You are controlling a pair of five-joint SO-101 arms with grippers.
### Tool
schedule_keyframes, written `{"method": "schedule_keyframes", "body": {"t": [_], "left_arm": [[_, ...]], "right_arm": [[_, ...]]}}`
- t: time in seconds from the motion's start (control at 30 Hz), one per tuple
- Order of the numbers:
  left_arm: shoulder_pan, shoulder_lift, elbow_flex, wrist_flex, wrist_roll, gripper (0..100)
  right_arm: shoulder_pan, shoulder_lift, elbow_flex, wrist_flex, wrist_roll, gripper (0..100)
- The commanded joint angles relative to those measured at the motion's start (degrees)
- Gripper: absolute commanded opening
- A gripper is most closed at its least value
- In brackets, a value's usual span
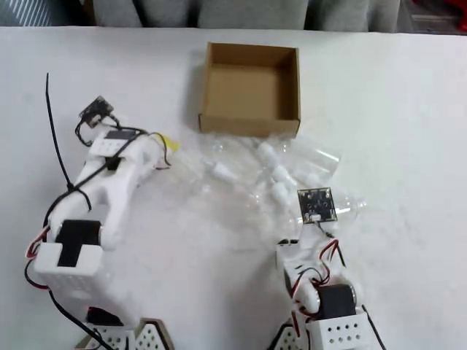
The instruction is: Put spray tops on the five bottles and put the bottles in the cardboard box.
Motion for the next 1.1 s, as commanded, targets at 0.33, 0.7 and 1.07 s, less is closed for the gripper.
{"method": "schedule_keyframes", "body": {"t": [0.33,0.7,1.07], "left_arm": [[0.04,18.51,-26.73,19.52,-0.79,30],[-0.31,15.16,-26.90,22.07,-4.84,4],[-0.84,0.31,-17.32,24.79,-50.64,2]], "right_arm": [[0.13,-0.22,0.53,0.57,-0.26,1.8],[0.13,-0.22,0.53,0.57,-0.26,1.8],[-0.22,-0.22,0.53,0.57,-0.44,1.8]]}}
